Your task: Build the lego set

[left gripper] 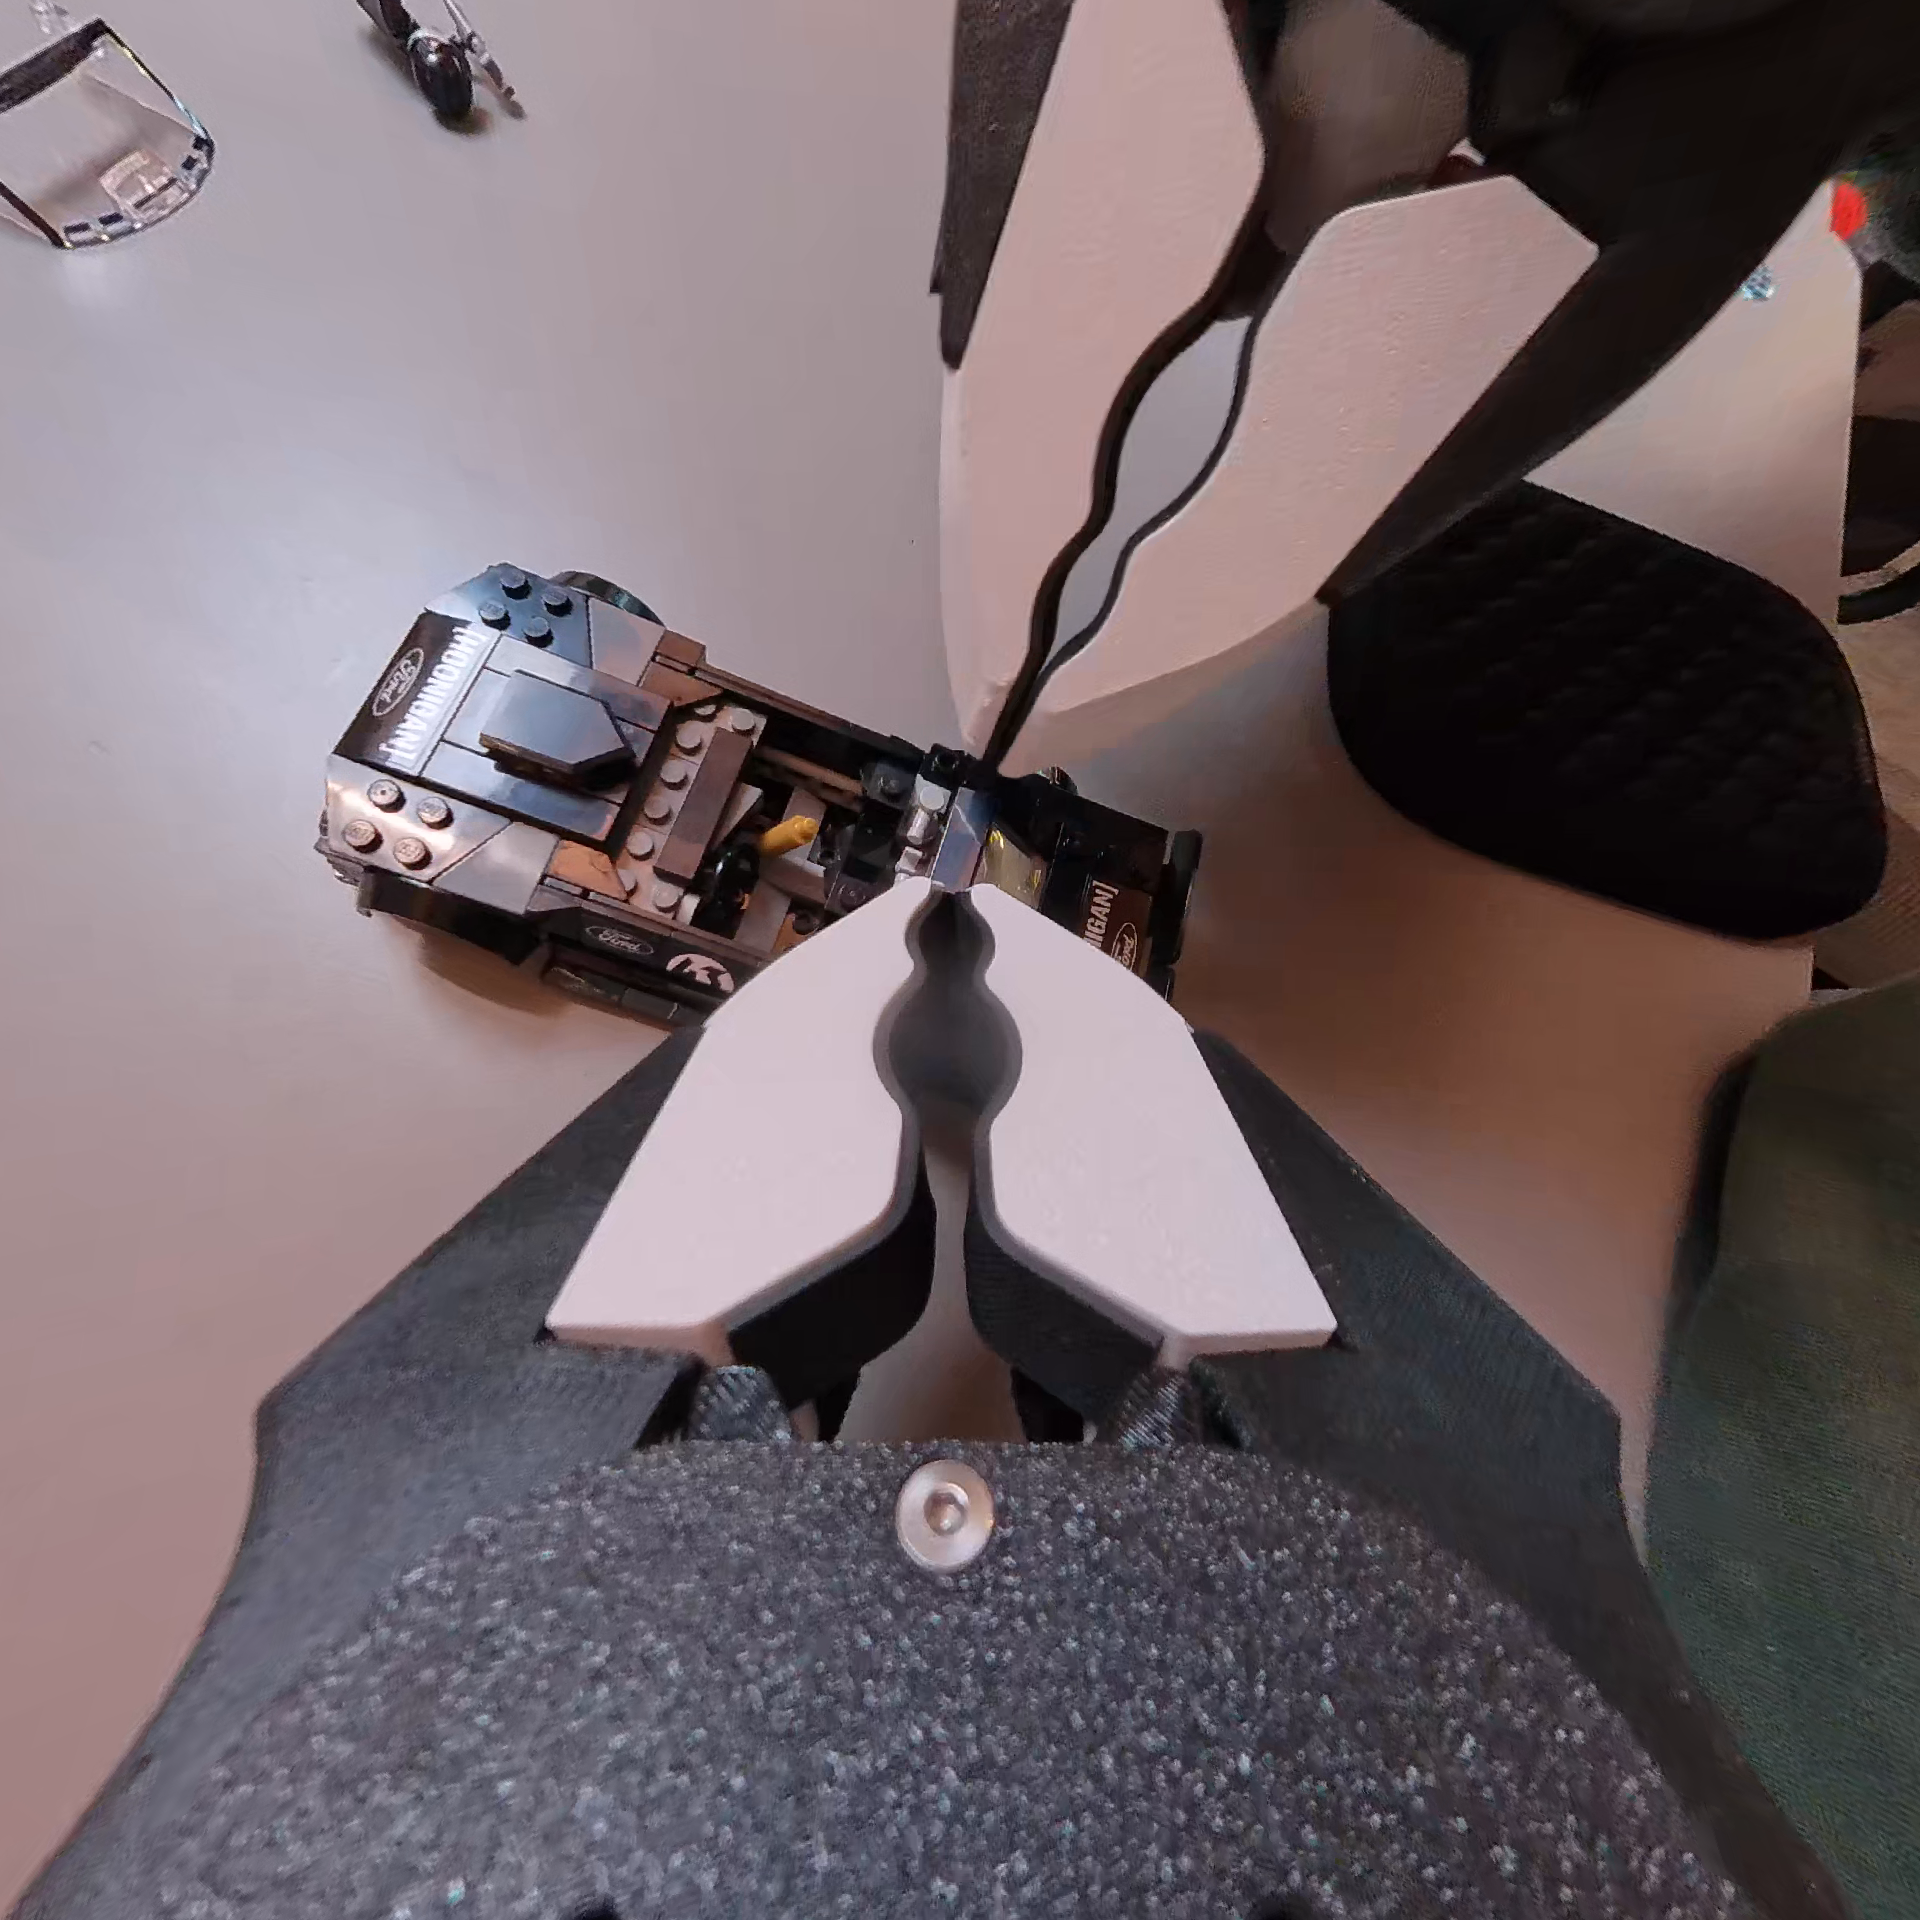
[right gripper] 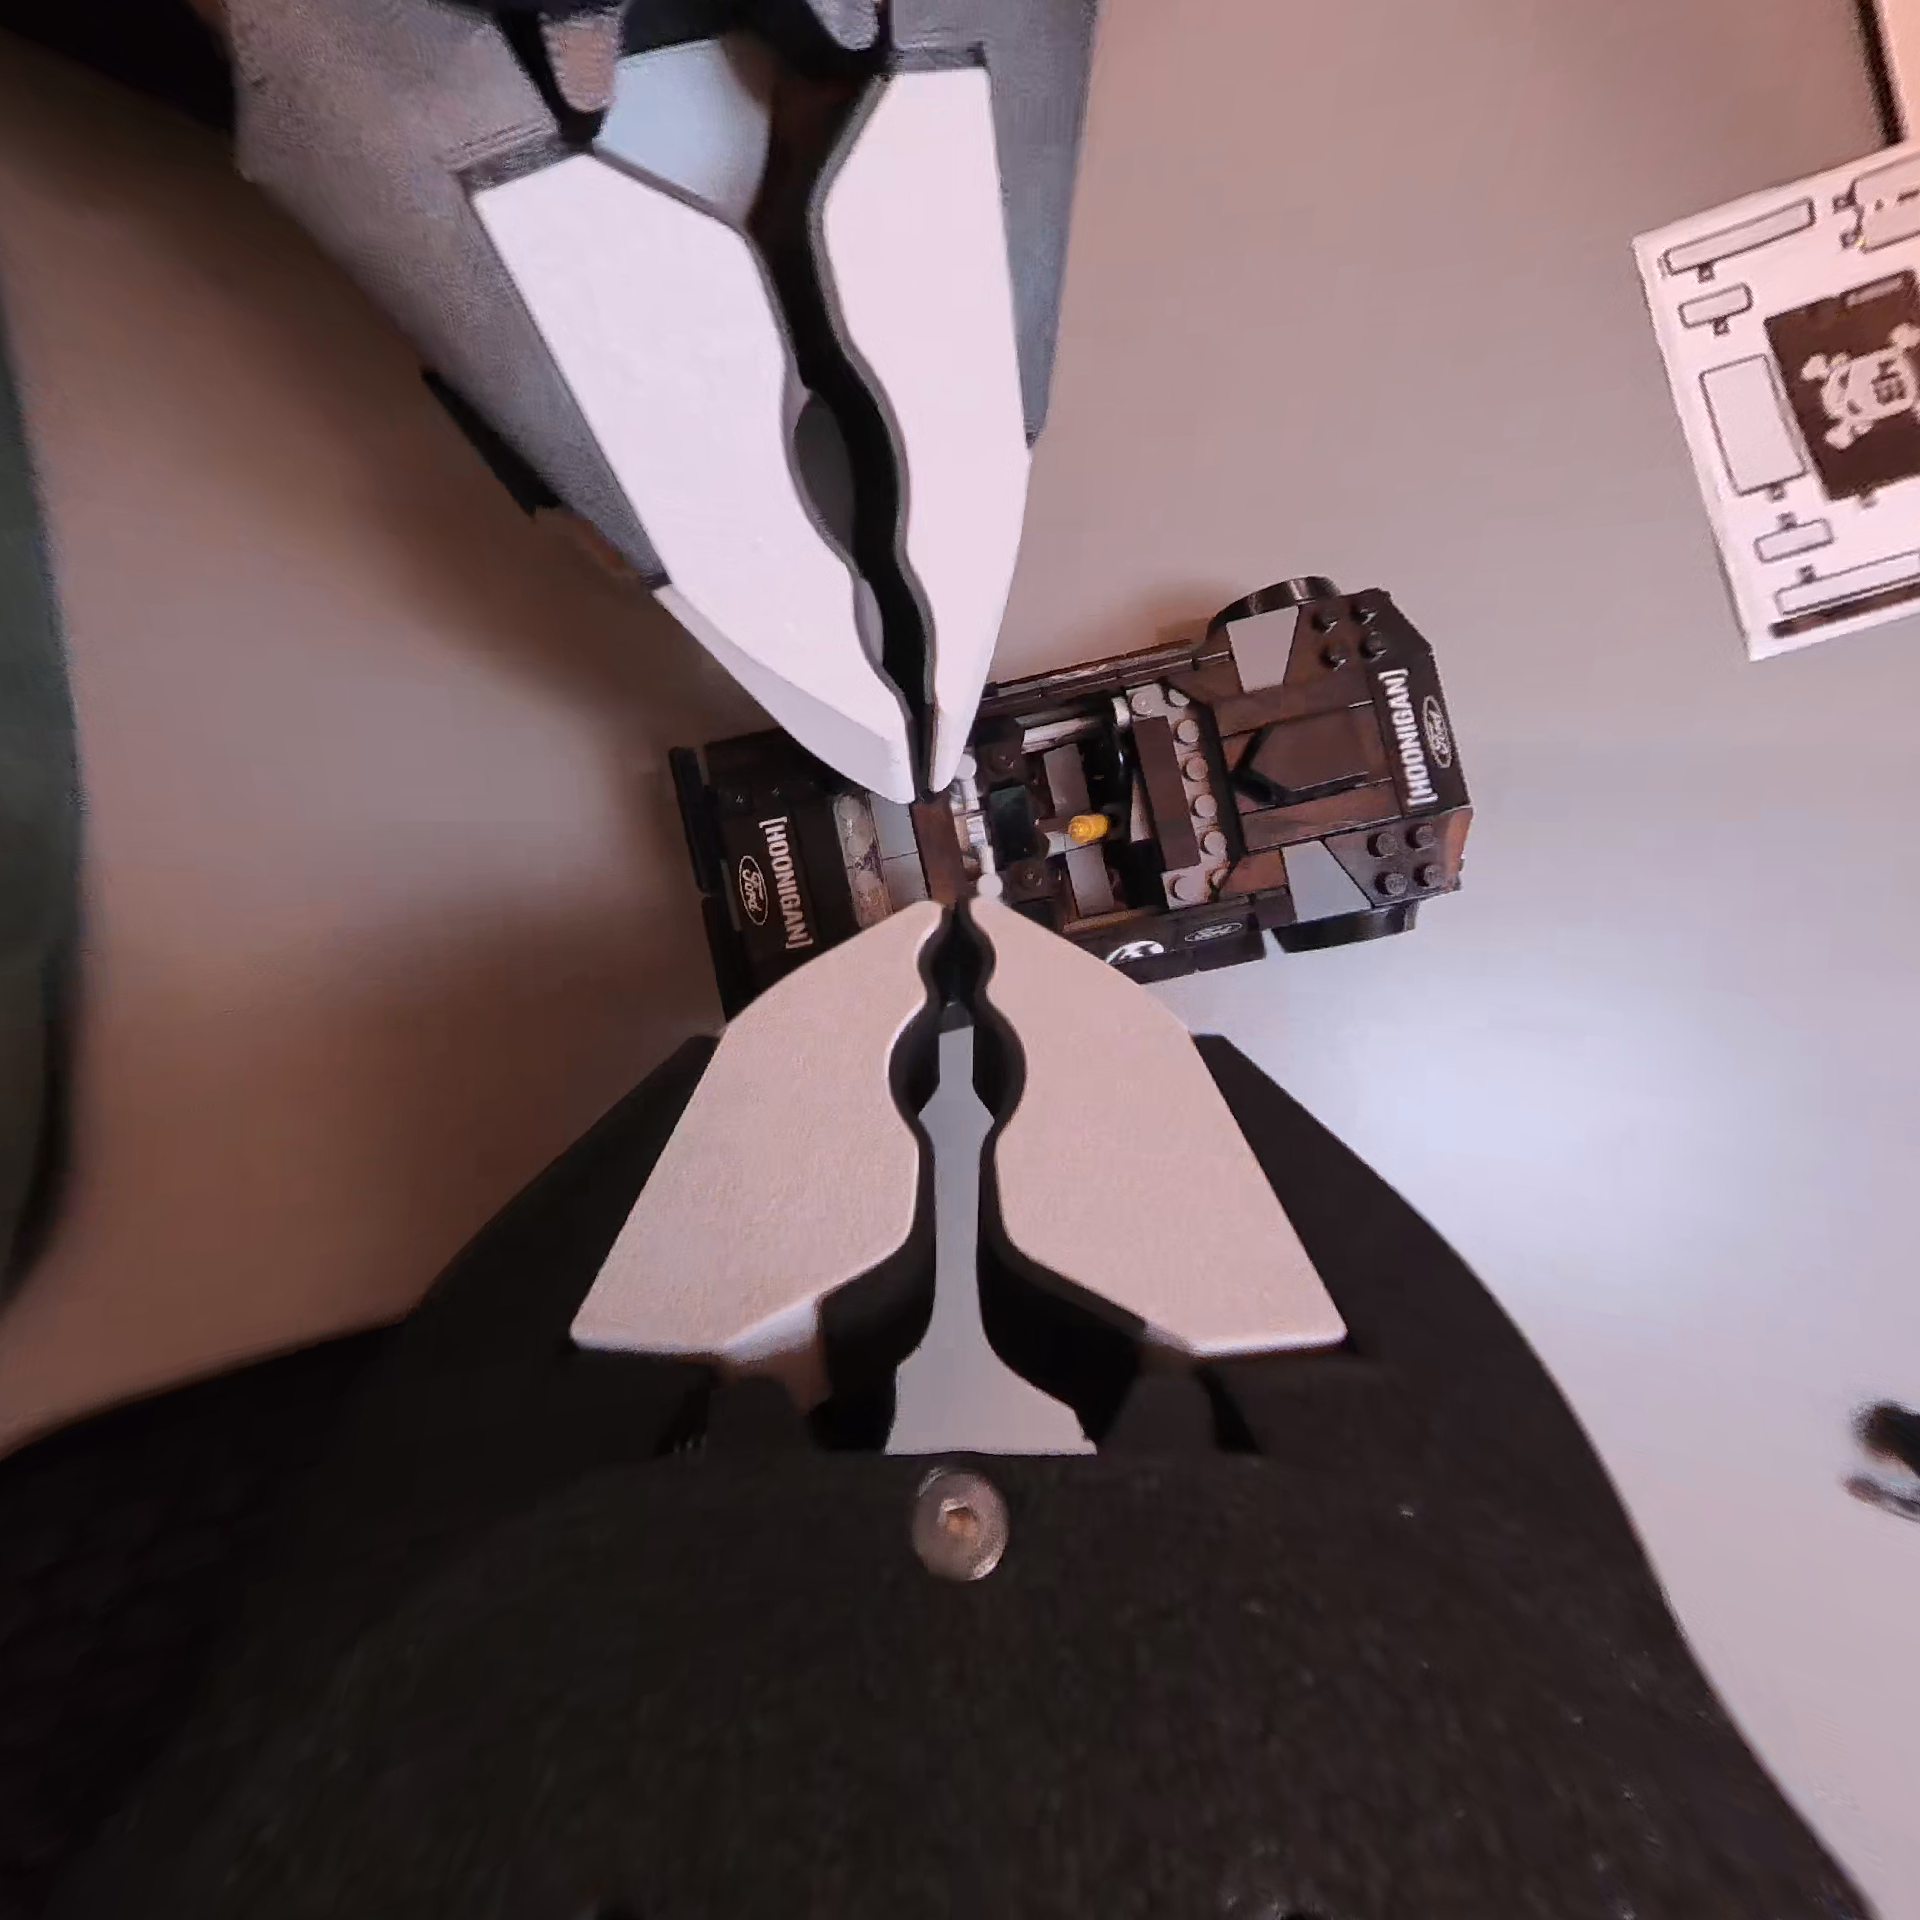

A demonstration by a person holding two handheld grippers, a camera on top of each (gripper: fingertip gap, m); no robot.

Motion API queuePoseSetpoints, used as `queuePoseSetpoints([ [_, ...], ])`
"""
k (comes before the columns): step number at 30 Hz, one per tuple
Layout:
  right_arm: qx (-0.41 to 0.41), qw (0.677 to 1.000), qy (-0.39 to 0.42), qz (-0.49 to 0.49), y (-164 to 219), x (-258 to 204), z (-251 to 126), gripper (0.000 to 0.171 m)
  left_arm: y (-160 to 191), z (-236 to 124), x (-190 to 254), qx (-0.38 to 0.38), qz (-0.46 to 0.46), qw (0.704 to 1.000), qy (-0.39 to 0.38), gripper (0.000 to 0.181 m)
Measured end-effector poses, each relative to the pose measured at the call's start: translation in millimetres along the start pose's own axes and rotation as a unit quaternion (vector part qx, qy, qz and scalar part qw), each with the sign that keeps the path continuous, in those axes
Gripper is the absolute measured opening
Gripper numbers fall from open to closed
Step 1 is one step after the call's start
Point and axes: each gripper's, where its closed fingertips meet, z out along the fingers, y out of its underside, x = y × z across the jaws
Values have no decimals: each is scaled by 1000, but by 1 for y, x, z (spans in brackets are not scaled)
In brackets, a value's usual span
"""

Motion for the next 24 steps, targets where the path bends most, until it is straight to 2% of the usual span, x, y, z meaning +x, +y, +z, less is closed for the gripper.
queuePoseSetpoints([
  [9, -10, 1000, -15, -19, 0, -5, 8, 0, 1, 0, 0, -1, 15, 1000, -10, 2],
  [12, -26, 999, 3, -38, 0, -5, 9, 0, 1, 0, 0, 0, 21, 1000, -13, 2],
  [24, -50, 995, -50, 70, 0, -5, 10, 0, 1, 1, 1, -8, 40, 999, -21, 3],
])
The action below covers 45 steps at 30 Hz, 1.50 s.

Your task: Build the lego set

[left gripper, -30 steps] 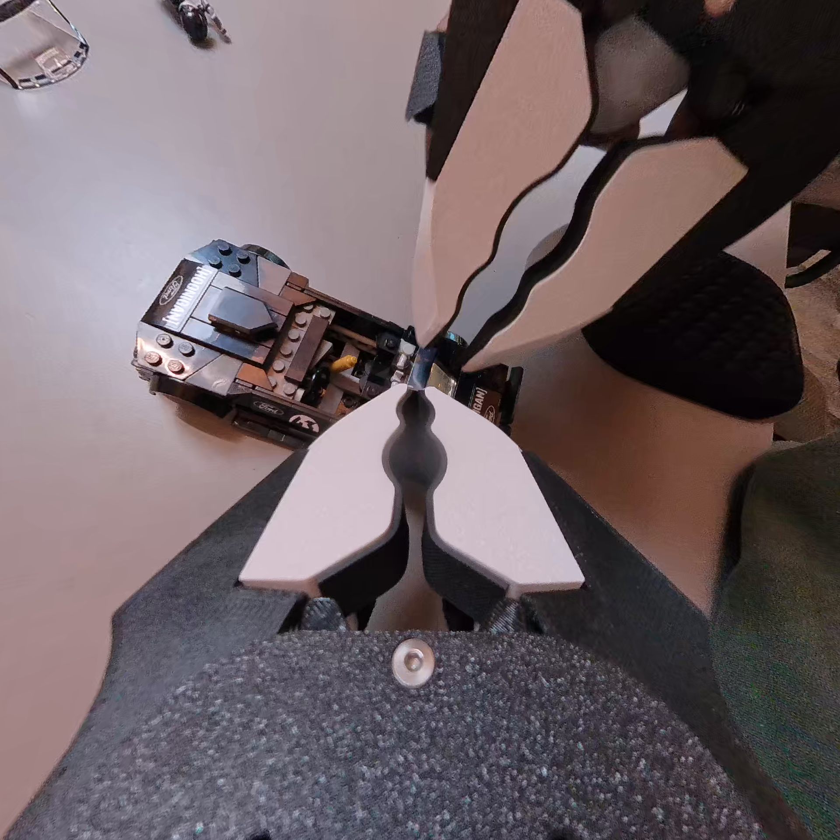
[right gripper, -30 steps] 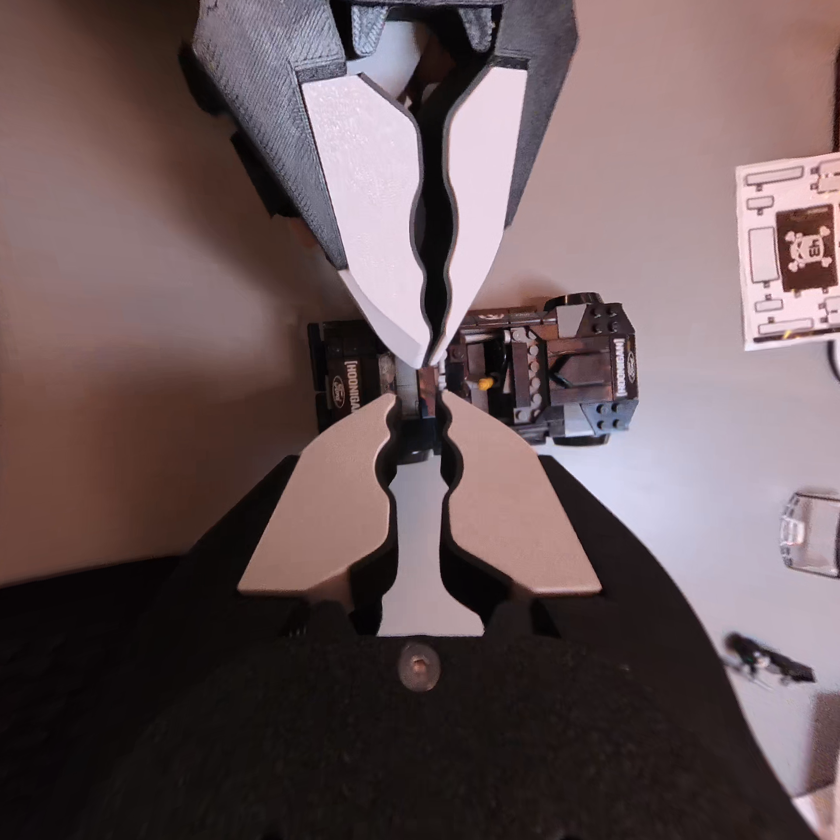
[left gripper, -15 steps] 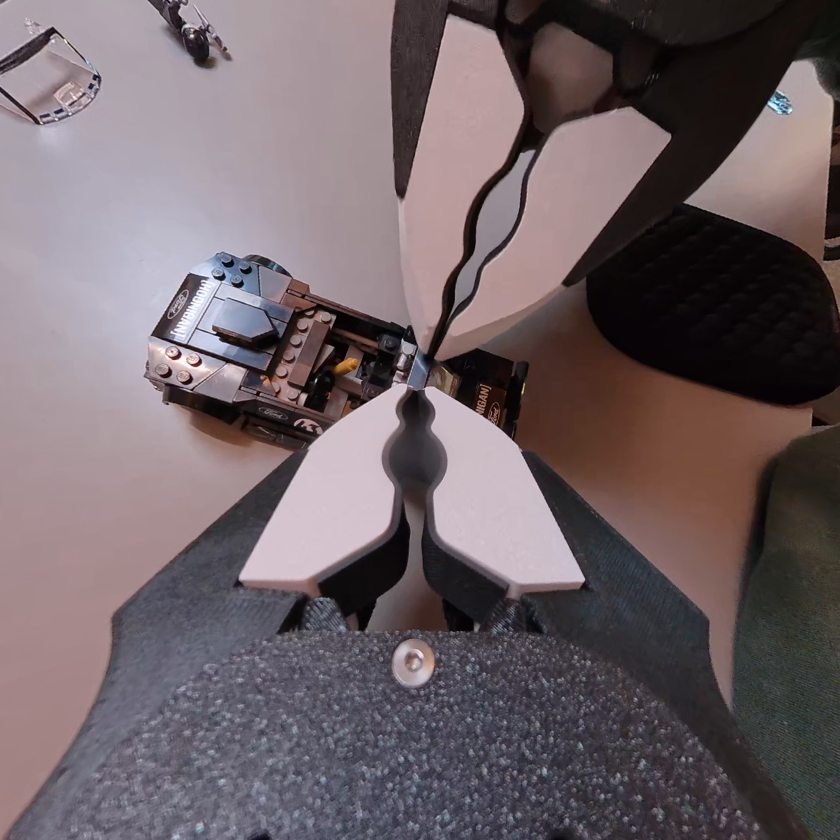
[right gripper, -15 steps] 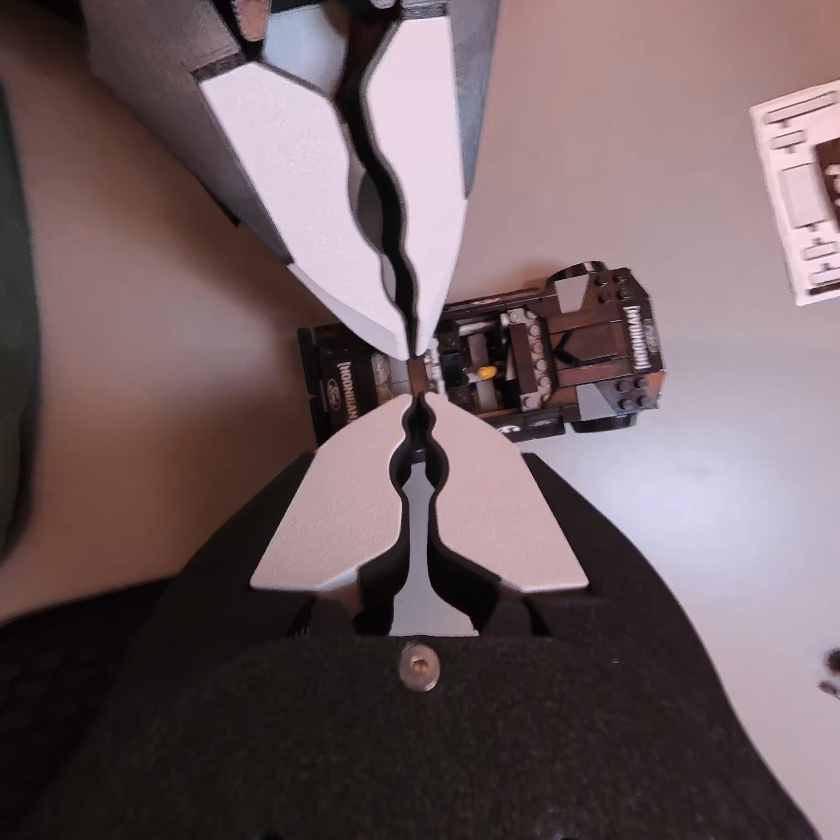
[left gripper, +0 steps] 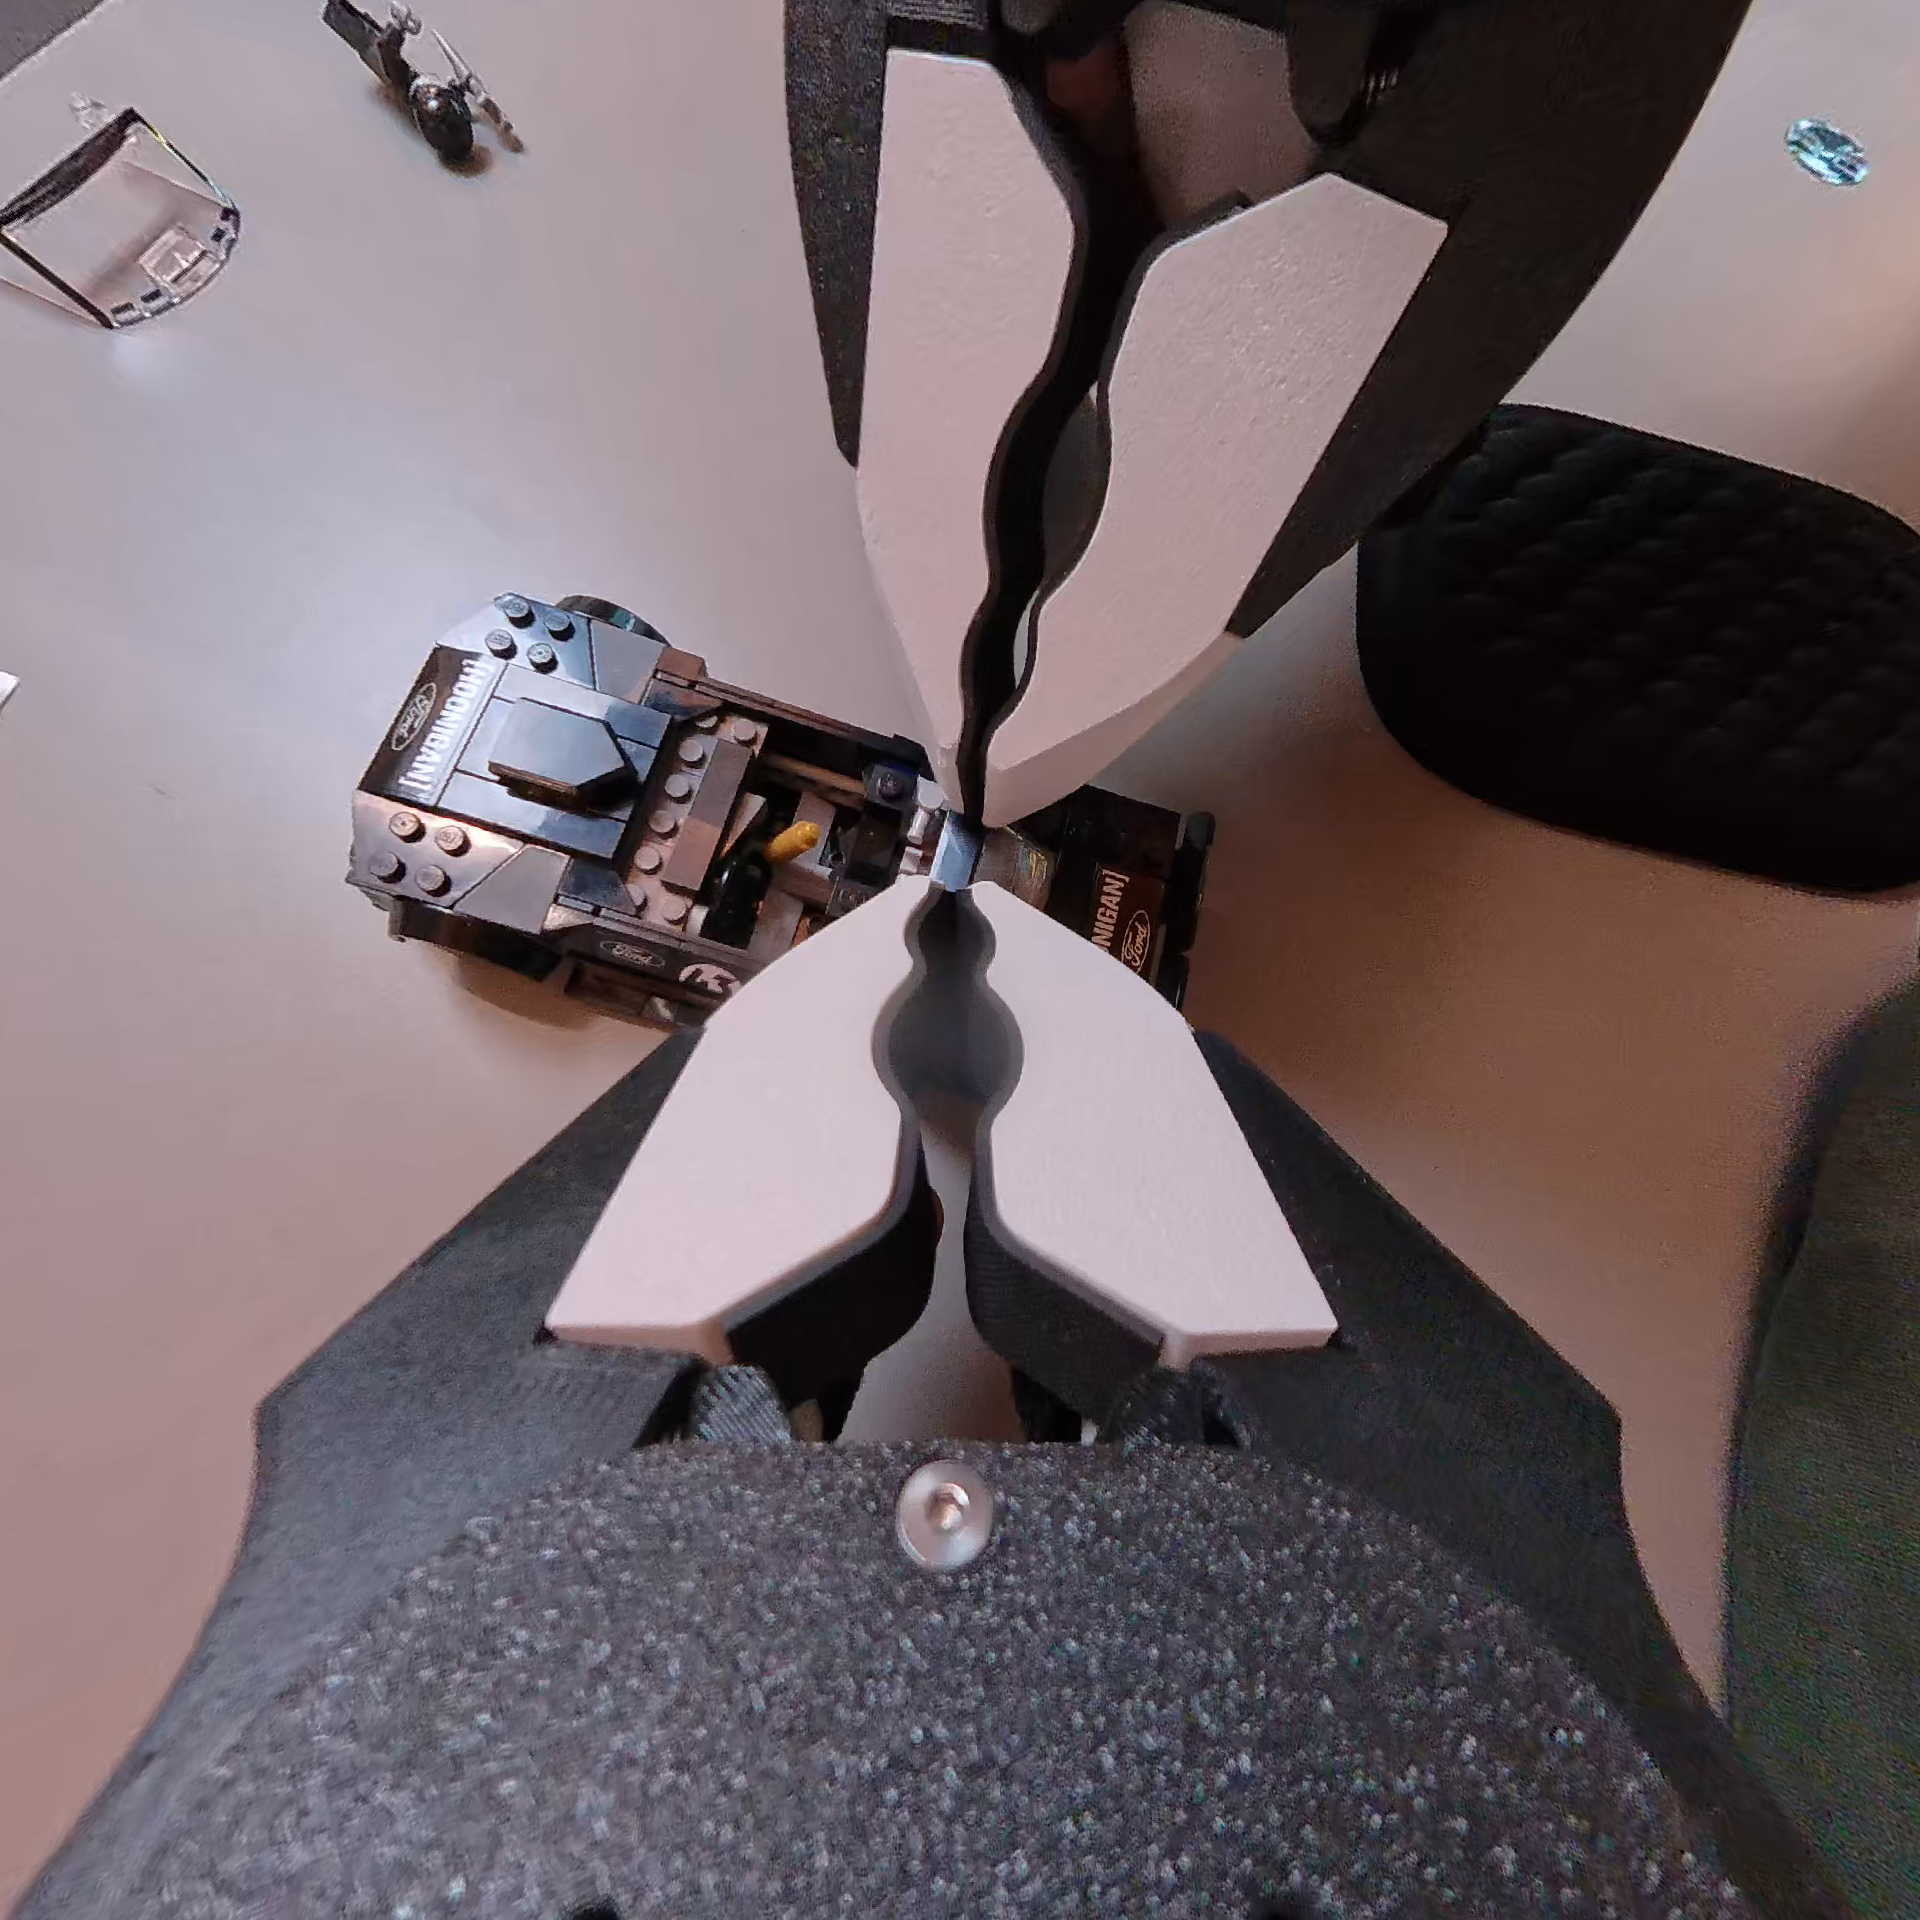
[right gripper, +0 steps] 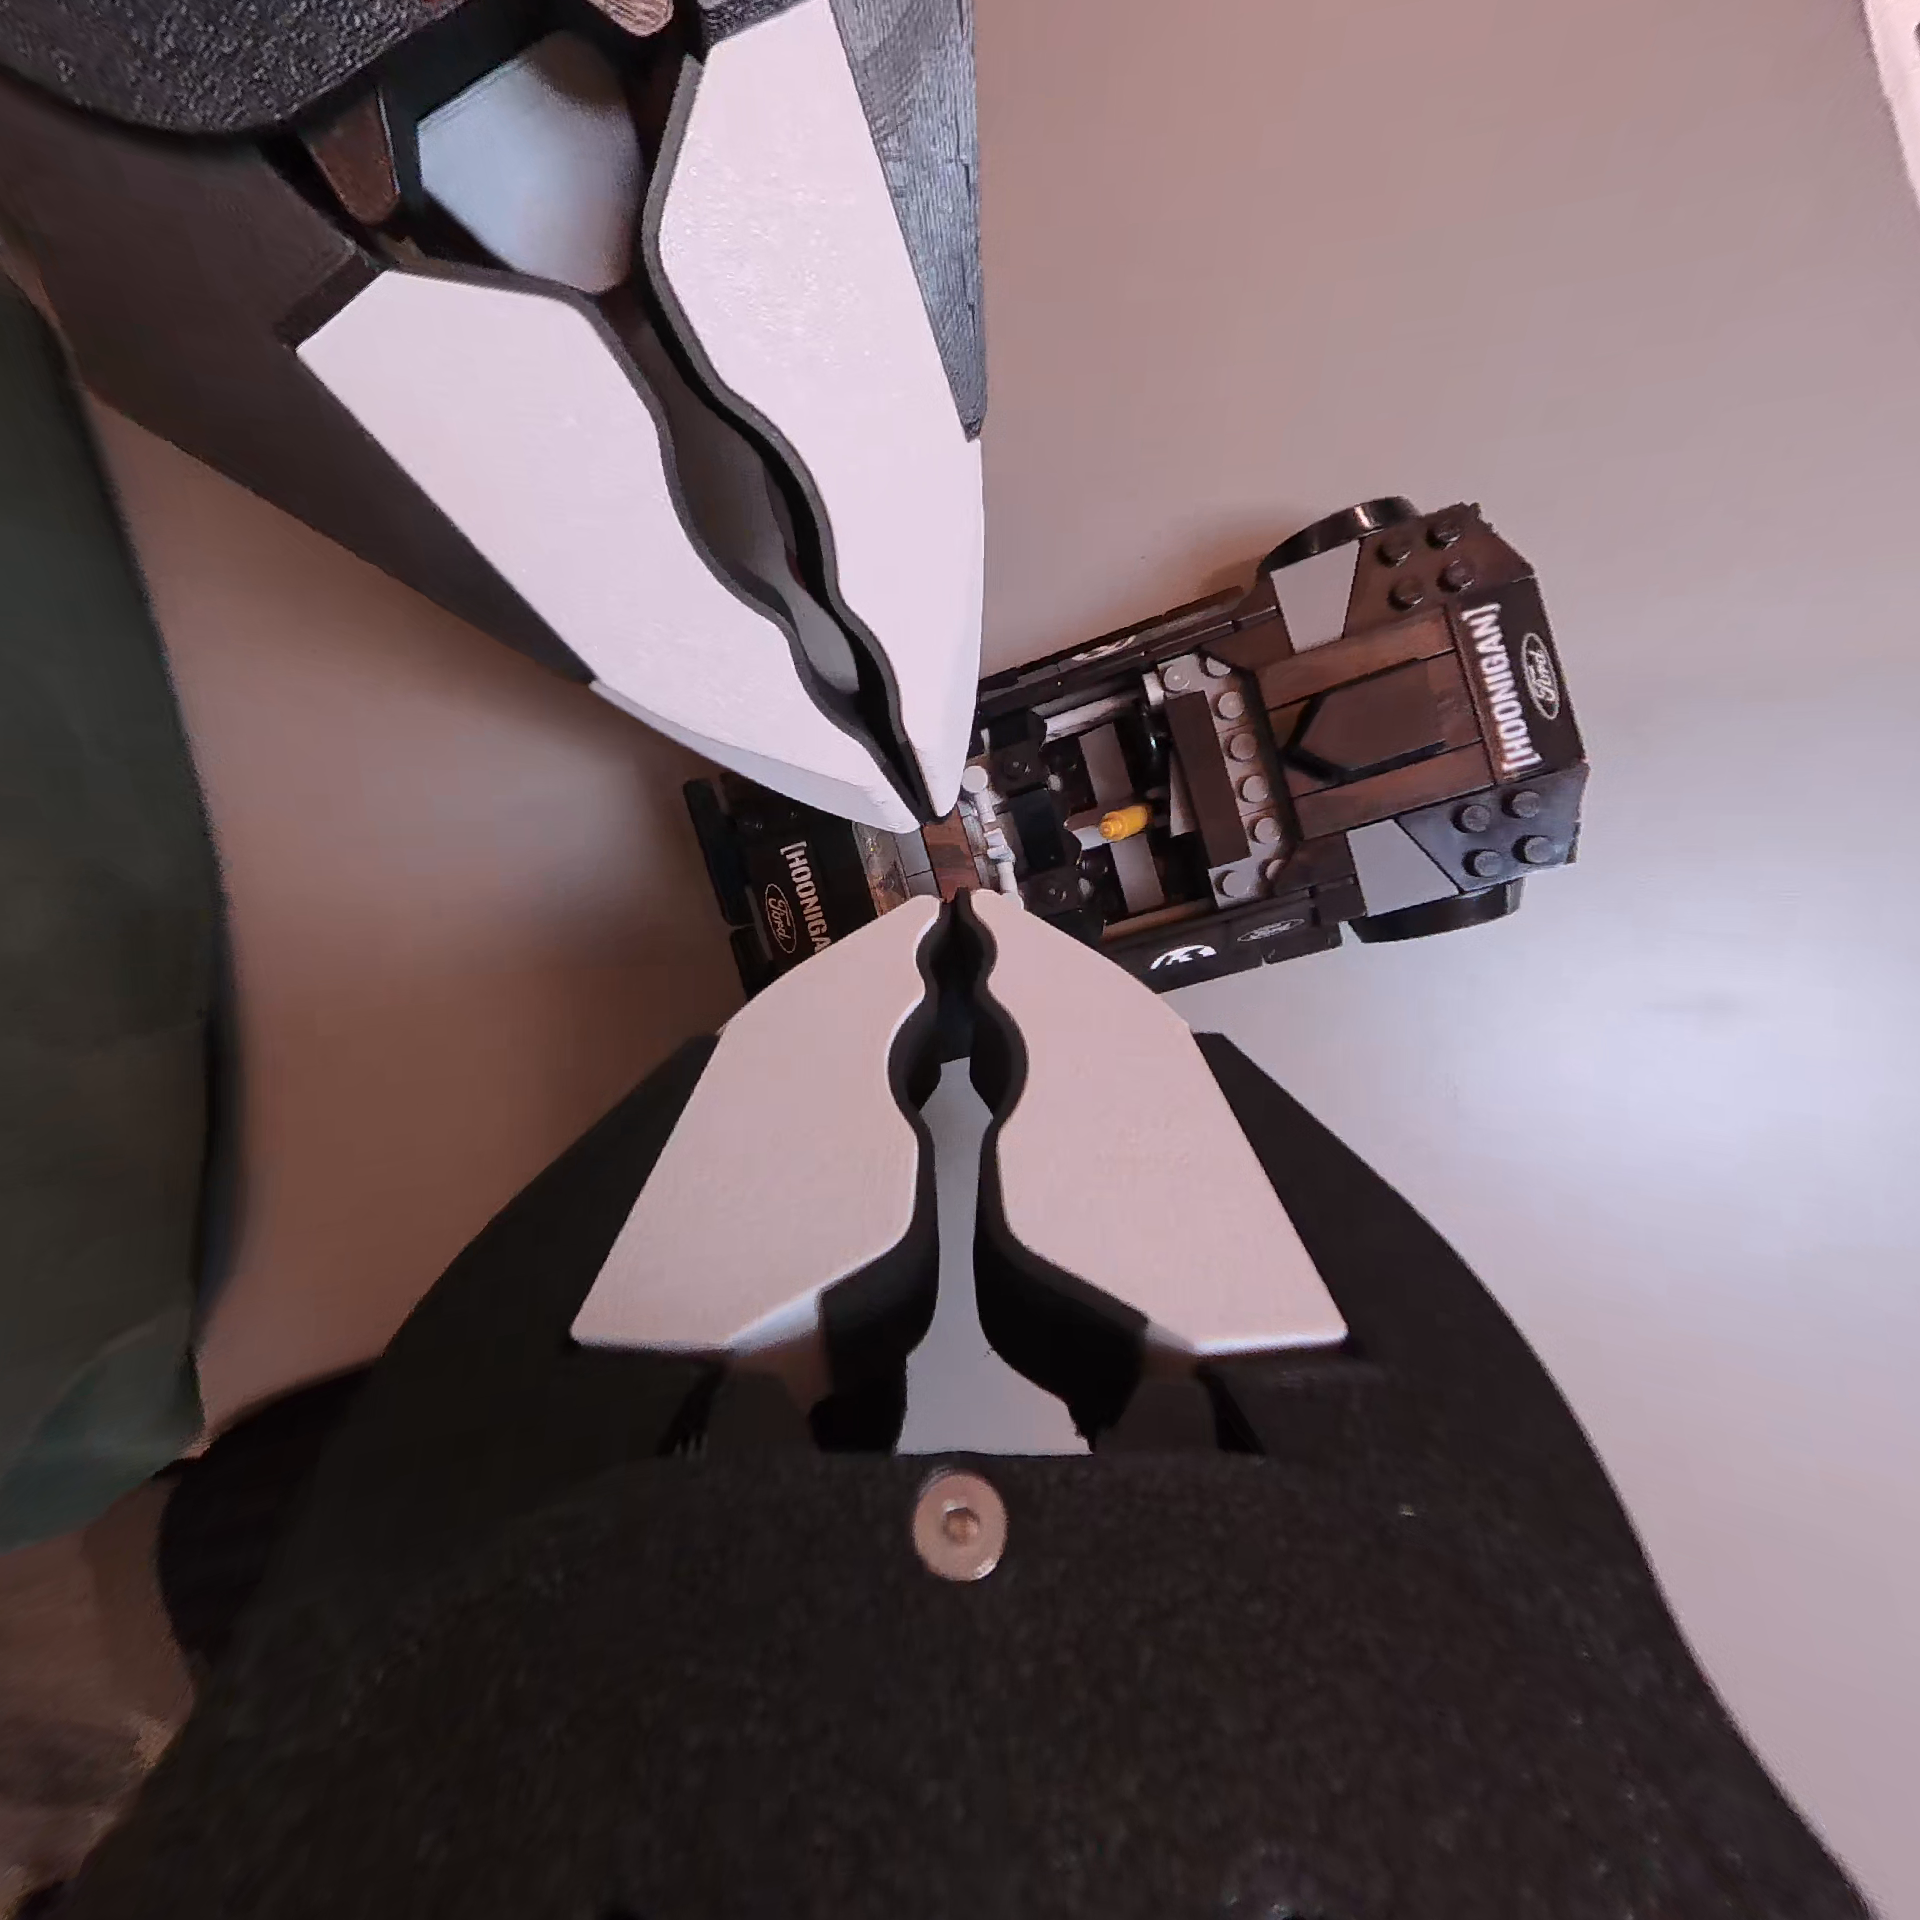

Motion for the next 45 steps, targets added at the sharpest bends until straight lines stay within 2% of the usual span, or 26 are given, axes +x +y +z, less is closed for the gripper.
queuePoseSetpoints([
  [9, -11, 1000, -6, 27, -1, 0, -1, 0, 0, 0, 0, -2, 8, 1000, -3, 4],
  [12, -26, 996, -84, 36, 1, -32, 13, 1, -1, 3, 5, 0, 15, 1000, 5, 2],
  [13, -21, 997, -68, 17, 1, -34, 16, 0, 4, 5, 9, -15, 15, 1000, 12, 2],
  [14, -1, 999, -32, -5, -7, -27, 4, 0, 10, 5, 10, -30, 22, 999, 14, 2],
  [16, 82, 996, -35, 1, -30, -30, -34, 0, 9, 1, 13, -9, 25, 999, 20, 2],
  [18, 106, 994, 17, -18, -32, -19, -60, 0, 0, -8, 20, 16, 21, 999, 35, 1],
  [22, 153, 986, 61, 16, -20, -9, -78, 0, -12, -23, 18, 64, 16, 997, 38, 0],
  [25, 214, 968, 126, 28, -18, 1, -84, 0, -16, -40, -3, 117, -20, 993, 21, 1],
  [26, 221, 962, 155, 34, -14, 5, -81, 0, -15, -43, -10, 133, -33, 990, 15, 18],
  [29, 251, 943, 216, 35, -10, 10, -65, 0, 0, -45, -29, 133, -60, 989, 2, 28],
  [30, 258, 942, 209, 44, -11, 6, -54, 34, 4, -43, -34, 131, -59, 990, -4, 33],
  [31, 260, 944, 197, 57, -11, 1, -43, 59, 8, -41, -36, 129, -60, 990, 0, 41],
  [34, 277, 932, 226, 59, -14, -7, -22, 73, 15, -31, -33, 113, -47, 992, 16, 60],
  [40, 202, 929, 309, -18, -12, -12, 8, 71, 26, -17, -19, 76, -21, 996, 38, 63],
  [45, 142, 908, 380, -106, -13, -14, 14, 48, 25, -15, -4, 78, -11, 995, 55, 53],
])
